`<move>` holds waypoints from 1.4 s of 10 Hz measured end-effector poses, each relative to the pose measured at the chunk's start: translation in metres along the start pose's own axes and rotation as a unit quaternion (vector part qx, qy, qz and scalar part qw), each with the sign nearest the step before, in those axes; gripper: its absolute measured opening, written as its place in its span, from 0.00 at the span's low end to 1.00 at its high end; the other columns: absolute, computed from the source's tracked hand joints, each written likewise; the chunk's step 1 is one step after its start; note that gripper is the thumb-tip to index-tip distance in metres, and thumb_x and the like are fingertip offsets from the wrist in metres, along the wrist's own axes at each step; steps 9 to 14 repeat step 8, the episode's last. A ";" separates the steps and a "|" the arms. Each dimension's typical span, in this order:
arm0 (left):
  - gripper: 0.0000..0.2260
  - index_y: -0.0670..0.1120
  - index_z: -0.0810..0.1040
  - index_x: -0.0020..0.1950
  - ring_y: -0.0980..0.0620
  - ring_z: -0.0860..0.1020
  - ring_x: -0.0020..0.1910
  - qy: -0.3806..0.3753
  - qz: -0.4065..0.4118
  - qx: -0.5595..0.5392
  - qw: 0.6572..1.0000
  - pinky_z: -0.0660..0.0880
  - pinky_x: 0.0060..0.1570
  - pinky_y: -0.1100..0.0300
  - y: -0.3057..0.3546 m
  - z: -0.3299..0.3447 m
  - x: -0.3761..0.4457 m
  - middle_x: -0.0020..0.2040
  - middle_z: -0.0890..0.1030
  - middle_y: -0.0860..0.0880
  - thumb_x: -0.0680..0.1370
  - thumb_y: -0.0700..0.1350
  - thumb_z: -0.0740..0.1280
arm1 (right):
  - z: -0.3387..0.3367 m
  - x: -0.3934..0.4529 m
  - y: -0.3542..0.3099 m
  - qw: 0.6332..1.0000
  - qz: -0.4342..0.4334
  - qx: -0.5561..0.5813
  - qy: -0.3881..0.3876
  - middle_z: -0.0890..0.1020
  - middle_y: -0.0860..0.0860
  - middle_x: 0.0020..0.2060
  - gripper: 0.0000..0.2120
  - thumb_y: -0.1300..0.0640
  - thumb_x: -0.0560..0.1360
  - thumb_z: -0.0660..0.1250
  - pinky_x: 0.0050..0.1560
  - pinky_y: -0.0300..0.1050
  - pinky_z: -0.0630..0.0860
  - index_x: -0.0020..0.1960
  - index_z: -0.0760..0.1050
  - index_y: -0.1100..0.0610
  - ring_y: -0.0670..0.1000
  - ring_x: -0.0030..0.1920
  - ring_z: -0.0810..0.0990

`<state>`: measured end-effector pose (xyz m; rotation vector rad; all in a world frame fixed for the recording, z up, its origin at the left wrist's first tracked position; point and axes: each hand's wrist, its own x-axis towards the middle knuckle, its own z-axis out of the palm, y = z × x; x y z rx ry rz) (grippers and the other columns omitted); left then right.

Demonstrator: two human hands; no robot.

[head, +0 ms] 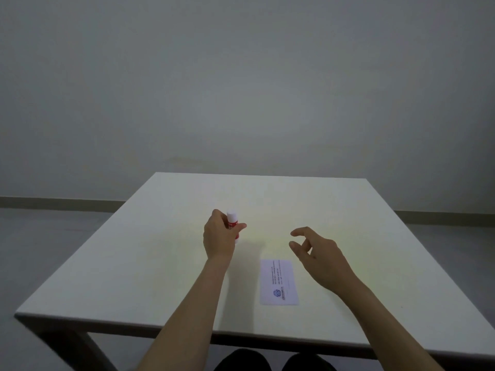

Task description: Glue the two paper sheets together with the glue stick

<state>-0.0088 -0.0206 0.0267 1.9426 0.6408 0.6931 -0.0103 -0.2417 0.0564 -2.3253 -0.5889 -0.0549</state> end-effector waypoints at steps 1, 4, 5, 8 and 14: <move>0.18 0.43 0.68 0.41 0.45 0.80 0.36 -0.002 -0.002 0.011 1.000 0.74 0.38 0.50 -0.004 0.006 0.000 0.37 0.82 0.45 0.67 0.47 0.76 | 0.001 -0.001 0.004 1.000 0.002 0.000 -0.001 0.77 0.43 0.35 0.13 0.47 0.77 0.60 0.40 0.44 0.73 0.60 0.71 0.46 0.43 0.32 0.74; 0.17 0.43 0.68 0.41 0.44 0.77 0.38 0.007 -0.015 0.034 0.999 0.69 0.35 0.54 -0.024 0.012 -0.003 0.38 0.80 0.45 0.67 0.47 0.75 | 0.003 -0.004 0.010 1.000 0.011 0.012 -0.006 0.77 0.43 0.34 0.12 0.47 0.77 0.62 0.37 0.41 0.72 0.59 0.72 0.46 0.42 0.30 0.73; 0.17 0.43 0.68 0.41 0.44 0.76 0.38 0.012 -0.017 0.034 0.999 0.68 0.35 0.56 -0.027 0.014 -0.004 0.39 0.79 0.46 0.67 0.47 0.75 | 0.007 -0.007 0.010 1.000 0.012 0.011 -0.017 0.78 0.43 0.35 0.11 0.46 0.76 0.62 0.39 0.41 0.72 0.58 0.72 0.45 0.43 0.31 0.74; 0.20 0.42 0.72 0.51 0.43 0.78 0.47 -0.046 -0.050 0.093 0.993 0.77 0.45 0.49 -0.039 0.013 -0.014 0.48 0.77 0.45 0.65 0.48 0.74 | 0.017 -0.020 0.015 0.999 0.018 -0.013 -0.043 0.79 0.45 0.36 0.13 0.46 0.76 0.63 0.38 0.40 0.71 0.59 0.72 0.46 0.41 0.33 0.73; 0.20 0.42 0.72 0.51 0.43 0.78 0.47 -0.046 -0.050 0.093 0.993 0.77 0.45 0.49 -0.039 0.013 -0.014 0.48 0.77 0.45 0.65 0.48 0.74 | 0.017 -0.020 0.015 0.999 0.018 -0.013 -0.043 0.79 0.45 0.36 0.13 0.46 0.76 0.63 0.38 0.40 0.71 0.59 0.72 0.46 0.41 0.33 0.73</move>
